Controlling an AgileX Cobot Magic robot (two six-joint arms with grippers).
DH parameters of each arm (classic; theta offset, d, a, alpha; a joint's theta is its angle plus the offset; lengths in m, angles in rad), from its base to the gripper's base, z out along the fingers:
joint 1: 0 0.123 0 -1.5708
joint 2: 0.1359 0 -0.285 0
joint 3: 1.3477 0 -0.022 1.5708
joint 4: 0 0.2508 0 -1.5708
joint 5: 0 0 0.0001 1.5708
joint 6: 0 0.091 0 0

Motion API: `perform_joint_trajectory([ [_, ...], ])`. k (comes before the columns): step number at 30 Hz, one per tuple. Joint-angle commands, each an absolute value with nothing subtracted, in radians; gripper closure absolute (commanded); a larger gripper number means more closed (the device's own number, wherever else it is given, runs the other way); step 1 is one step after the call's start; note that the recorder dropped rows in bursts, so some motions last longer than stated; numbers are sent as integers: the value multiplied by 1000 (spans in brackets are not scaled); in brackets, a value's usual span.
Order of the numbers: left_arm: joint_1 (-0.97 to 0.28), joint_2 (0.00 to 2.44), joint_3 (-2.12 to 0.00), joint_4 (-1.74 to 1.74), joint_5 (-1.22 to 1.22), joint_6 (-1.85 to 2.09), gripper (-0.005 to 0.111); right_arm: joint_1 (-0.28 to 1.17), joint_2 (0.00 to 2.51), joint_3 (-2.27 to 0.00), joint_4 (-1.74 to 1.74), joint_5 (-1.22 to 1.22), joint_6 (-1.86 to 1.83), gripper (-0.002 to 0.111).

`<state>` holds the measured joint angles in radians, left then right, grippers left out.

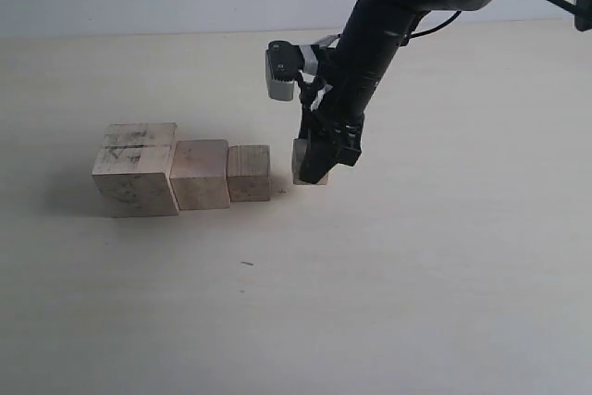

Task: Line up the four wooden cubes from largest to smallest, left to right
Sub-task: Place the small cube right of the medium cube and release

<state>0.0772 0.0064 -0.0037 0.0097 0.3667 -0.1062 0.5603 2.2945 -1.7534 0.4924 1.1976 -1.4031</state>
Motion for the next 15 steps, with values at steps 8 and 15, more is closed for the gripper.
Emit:
perform_joint_trajectory([
  [8,79,0,0,12,353,-109,107,610,2311,-1751,516,1091,-1436,108],
  [15,79,0,0,12,353,-109,107,628,2340,-1751,496,1070,-1428,108],
])
